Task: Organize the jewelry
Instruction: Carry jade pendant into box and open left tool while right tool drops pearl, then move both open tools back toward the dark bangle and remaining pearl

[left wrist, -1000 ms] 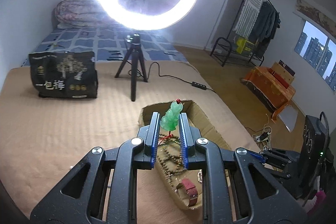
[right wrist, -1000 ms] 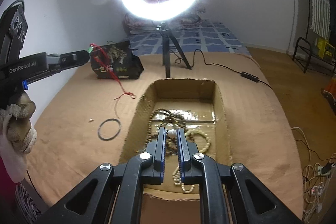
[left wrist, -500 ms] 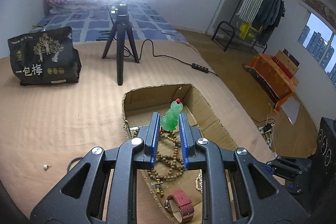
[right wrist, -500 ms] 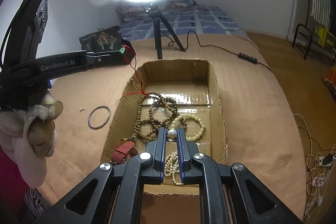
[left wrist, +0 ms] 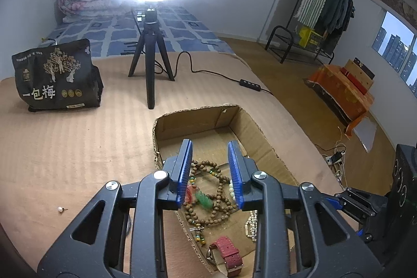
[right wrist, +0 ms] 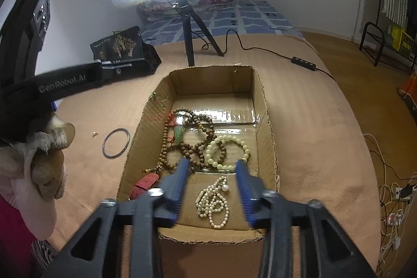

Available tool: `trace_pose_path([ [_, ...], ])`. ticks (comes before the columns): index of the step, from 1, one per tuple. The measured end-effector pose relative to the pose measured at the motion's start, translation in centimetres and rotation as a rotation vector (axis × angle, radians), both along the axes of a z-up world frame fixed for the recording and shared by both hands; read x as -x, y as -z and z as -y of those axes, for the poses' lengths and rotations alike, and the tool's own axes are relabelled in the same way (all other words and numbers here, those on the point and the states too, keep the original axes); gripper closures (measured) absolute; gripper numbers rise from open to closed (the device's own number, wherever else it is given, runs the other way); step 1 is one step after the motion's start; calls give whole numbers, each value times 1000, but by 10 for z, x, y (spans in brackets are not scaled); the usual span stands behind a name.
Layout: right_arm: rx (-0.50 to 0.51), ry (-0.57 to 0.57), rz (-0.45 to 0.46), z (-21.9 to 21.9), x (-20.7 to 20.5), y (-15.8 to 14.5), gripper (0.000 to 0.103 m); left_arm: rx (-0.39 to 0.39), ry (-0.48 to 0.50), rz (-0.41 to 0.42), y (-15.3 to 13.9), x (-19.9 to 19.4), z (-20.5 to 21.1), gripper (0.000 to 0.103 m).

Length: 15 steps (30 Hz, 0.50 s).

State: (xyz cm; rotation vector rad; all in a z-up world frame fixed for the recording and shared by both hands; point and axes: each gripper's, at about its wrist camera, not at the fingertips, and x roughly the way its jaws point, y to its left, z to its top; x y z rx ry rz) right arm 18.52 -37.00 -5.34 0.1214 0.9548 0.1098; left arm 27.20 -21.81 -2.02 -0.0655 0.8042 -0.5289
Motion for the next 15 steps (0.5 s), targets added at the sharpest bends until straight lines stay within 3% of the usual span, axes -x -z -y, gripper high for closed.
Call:
trace_pose_path([
  [7,11,15,8,-1,2,-5,43,-6,-5,18,-7,4,-6,75],
  [15,26,15,34,-7,6,-15,41,-21,-27,34,-16,9,-26,75],
])
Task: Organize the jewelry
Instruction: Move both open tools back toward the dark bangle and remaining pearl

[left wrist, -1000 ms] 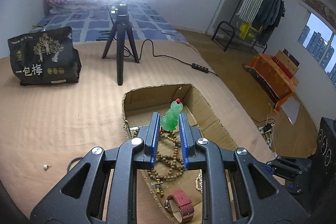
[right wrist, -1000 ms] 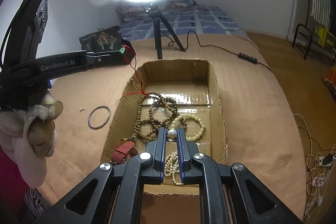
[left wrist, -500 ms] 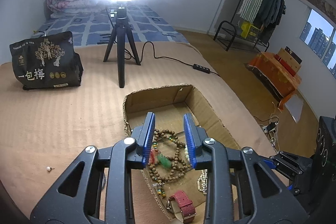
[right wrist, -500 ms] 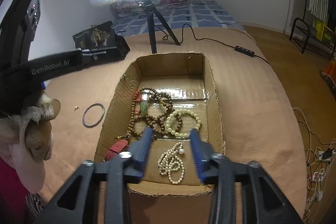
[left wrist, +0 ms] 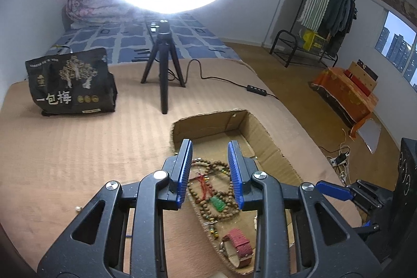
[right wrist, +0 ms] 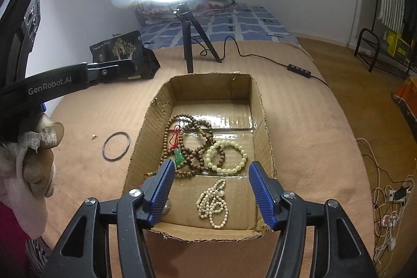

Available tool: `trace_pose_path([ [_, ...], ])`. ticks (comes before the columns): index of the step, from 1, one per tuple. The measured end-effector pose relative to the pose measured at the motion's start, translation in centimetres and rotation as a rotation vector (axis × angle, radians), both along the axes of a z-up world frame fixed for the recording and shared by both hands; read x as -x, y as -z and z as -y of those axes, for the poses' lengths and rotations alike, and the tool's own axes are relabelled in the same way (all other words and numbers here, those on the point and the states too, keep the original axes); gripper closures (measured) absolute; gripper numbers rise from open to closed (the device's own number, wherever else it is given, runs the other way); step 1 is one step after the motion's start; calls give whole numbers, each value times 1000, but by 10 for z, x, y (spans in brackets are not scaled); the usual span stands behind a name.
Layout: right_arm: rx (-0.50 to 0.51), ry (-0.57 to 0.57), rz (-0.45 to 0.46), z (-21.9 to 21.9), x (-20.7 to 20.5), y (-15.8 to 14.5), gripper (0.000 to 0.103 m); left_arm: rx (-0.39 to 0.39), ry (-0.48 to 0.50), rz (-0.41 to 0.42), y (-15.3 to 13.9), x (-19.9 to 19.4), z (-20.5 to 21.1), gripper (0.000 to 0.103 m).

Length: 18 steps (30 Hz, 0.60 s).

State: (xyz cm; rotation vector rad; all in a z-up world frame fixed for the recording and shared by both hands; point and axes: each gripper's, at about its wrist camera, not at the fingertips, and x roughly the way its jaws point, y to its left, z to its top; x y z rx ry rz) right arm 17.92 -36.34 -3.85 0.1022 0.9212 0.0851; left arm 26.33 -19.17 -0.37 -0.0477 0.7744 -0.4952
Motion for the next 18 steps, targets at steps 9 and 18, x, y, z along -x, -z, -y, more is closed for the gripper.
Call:
trace_pose_path([
  [9,-33,-27,68,-15,2,-16,41,-32,-70,8,-3,-1,-53,75],
  [18,-60,-156,90,-68,-8,-15,35,-61,-162,-23,14,-8,-126,75],
])
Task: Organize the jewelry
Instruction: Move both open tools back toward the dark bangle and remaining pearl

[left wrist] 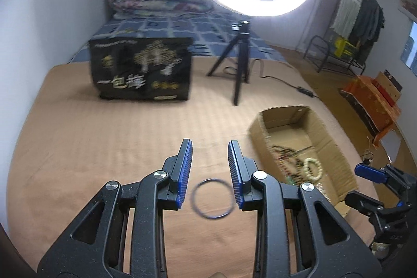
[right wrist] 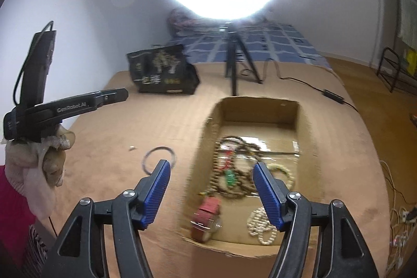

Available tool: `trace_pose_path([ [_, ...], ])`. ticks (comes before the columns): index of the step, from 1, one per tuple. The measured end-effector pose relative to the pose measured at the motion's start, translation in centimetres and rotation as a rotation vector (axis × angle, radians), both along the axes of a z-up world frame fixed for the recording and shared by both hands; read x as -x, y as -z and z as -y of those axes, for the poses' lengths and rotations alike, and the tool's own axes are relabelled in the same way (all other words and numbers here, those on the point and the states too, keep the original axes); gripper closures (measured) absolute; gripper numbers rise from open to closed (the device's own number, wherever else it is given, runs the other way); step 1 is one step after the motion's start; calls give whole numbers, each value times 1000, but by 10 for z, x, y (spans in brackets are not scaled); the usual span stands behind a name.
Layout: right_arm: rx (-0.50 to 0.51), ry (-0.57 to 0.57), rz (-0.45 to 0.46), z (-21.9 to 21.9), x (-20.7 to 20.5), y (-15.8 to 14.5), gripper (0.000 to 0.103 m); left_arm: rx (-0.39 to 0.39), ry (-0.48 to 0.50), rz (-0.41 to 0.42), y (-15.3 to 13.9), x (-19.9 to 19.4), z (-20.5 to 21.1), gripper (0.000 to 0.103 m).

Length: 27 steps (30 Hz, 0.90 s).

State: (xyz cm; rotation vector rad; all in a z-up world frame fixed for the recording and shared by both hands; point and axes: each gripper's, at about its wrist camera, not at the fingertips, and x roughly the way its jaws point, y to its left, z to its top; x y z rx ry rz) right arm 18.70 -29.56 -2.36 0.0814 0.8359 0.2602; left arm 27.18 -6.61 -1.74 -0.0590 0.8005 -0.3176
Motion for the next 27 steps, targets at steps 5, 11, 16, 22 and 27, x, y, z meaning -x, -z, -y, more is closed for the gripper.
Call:
trace_pose_path([
  [5,-10,-94,0,-39,-4,7,16,1,-42,-41,20,-2,-37,75],
  [11,29,-173,-37,-89,-10,30,12,-20,-34,-56,42,1,-58,75],
  [16,34,-184,-96,-117,-20,57,12,-9,2,-101,65,-3,-63,75],
  [22,63,-153,-158,-133,-37,88,12,-16,58,-134,81,-9,-54,75],
  [27,83,-94,-170,-130,-53,98,12,-18,72,-169,95,-15,-51,75],
])
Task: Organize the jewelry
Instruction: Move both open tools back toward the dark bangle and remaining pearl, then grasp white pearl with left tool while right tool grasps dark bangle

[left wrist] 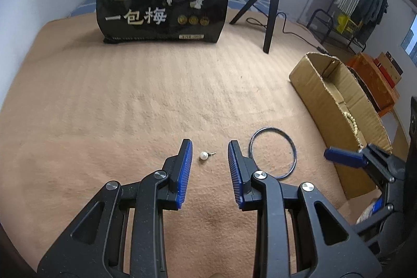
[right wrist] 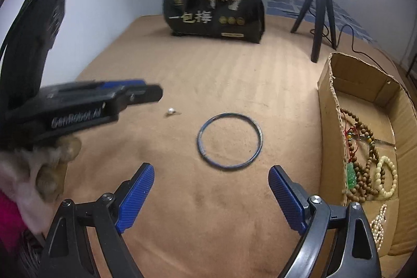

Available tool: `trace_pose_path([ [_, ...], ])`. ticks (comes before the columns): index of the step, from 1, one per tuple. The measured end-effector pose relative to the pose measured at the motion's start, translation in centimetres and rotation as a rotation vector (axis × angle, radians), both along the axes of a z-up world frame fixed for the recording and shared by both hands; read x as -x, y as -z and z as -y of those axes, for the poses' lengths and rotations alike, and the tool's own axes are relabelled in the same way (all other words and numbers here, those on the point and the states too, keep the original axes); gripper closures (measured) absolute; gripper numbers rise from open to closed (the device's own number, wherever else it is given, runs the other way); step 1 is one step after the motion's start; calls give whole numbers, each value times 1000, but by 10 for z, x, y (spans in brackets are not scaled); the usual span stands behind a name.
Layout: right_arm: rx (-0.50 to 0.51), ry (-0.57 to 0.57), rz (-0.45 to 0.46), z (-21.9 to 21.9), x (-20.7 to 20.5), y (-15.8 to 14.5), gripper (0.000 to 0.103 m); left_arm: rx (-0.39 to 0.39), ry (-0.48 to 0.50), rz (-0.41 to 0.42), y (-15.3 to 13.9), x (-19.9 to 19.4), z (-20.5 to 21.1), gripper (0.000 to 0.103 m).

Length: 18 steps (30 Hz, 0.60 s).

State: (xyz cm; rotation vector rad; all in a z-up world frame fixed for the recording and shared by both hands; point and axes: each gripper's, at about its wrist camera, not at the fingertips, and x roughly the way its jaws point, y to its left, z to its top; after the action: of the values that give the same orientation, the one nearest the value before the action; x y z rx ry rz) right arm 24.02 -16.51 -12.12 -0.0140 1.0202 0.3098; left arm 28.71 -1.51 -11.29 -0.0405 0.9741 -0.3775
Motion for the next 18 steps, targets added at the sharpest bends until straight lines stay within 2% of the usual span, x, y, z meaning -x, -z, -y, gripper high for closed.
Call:
trace_pose_path([
  [4,46,4,17,-1,-6,5,11,-29,16,-17,10,-3,2,75],
  [12,98,-65,38,-22,-15,7,14,-22,18,-31,16,-6,-4,75],
  [18,76,21,19,-28,-11,8,15,-19,26,-39,20,-7,0,75],
])
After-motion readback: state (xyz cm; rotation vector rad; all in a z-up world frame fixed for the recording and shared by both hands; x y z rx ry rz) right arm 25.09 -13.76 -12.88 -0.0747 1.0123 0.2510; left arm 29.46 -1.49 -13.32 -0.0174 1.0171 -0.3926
